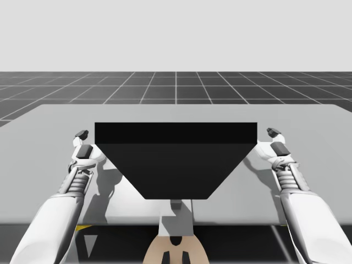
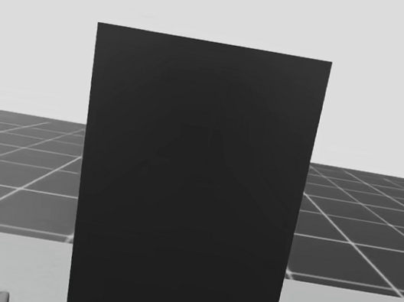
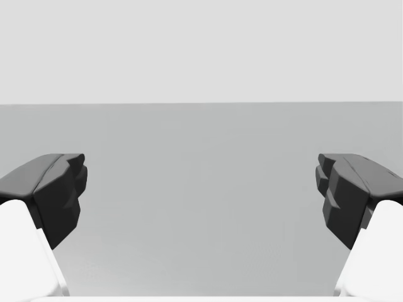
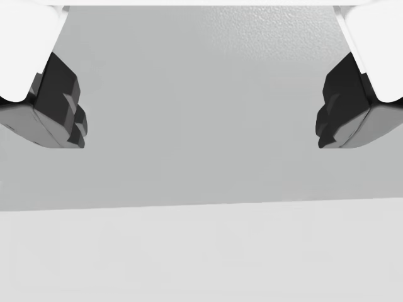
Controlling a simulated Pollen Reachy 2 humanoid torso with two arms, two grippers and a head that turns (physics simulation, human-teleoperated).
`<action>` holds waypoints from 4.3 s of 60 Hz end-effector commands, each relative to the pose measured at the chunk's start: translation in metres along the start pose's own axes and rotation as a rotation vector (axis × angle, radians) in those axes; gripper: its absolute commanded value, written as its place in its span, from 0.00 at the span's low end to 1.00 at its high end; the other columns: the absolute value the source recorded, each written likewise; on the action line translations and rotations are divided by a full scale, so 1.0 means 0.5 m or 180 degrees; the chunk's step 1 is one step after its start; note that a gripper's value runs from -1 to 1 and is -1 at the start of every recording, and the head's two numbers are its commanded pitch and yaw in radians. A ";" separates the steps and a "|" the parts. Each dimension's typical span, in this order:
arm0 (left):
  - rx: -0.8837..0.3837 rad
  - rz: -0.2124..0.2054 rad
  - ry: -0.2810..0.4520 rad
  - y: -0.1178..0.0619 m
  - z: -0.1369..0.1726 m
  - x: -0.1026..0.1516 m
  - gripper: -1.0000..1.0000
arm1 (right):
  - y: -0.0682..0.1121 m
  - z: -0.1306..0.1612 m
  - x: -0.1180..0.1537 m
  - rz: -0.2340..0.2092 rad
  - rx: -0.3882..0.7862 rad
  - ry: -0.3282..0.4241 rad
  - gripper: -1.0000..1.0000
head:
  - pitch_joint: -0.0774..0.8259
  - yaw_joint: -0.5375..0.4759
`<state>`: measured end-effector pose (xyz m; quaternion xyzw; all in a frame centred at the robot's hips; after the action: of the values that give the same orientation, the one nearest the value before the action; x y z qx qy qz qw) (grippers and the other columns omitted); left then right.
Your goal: Reach around the screen and pick up the object behind it.
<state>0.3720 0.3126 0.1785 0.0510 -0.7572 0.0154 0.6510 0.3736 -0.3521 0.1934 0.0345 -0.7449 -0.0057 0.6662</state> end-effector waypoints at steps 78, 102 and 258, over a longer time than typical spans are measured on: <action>-0.3870 0.0273 0.0232 -0.065 0.169 0.040 0.00 | 0.132 0.165 0.035 -0.0162 0.3115 0.0819 0.00 | 0.14 0.50; -0.3956 0.0178 0.0243 -0.085 0.188 0.038 0.00 | 0.088 0.206 0.019 0.0028 0.2745 0.0852 0.00 | 0.17 0.48; -0.3799 0.0008 0.0051 -0.073 0.181 0.040 0.00 | -0.227 0.111 0.185 0.0649 0.1176 -0.0799 1.00 | 0.19 0.49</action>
<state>0.2834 0.2660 0.1827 -0.3266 -0.6284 -0.4130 0.5727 0.3063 -0.4618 0.2124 0.1236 -0.7640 0.2091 0.5977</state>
